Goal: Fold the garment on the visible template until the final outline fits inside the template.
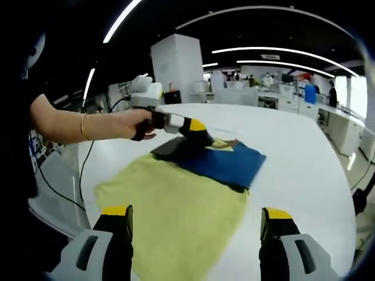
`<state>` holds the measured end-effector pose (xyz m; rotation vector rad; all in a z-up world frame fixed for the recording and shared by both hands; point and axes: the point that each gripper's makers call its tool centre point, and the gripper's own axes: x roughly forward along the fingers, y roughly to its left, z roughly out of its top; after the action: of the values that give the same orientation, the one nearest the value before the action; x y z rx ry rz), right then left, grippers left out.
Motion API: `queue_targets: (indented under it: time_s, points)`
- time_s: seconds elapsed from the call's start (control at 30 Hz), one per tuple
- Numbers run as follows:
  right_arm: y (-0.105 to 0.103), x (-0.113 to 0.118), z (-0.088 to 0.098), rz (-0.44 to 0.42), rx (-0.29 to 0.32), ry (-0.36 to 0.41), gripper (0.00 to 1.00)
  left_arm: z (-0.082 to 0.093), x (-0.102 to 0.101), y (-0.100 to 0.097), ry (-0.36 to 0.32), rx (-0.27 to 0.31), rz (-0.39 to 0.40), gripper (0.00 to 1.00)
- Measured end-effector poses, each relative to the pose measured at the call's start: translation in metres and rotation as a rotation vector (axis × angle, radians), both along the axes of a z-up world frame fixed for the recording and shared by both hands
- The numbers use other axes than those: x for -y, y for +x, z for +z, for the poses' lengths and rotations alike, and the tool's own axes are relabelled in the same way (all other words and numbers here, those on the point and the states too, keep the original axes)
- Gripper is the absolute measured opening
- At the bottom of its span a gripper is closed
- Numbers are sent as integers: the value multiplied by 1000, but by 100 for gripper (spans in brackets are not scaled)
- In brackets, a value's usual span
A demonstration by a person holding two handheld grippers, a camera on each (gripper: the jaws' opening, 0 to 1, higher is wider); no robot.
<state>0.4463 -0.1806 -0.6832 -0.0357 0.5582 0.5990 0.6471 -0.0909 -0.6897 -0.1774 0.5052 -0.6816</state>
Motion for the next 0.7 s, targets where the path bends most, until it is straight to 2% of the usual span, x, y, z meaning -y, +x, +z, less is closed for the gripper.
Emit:
queue_targets:
  time_s: [0.17,0.33,0.47,0.57,0.7]
  points:
    - [0,2,-1,-1,-1,-5,89,-21,11,-8,39,-35,-49,0]
    - [-1,5,-1,-7,0,-7,89,-38,28,-21,80,-47,-163,0]
    - [-2,8,-2,-14,-3,-11,88,-41,33,-28,91,-41,-198,0]
    - [-3,9,-5,-21,-11,-13,88,-39,34,-31,107,-18,-221,6]
    - [-3,9,-7,-22,-16,-17,88,-33,31,-31,146,46,-244,13]
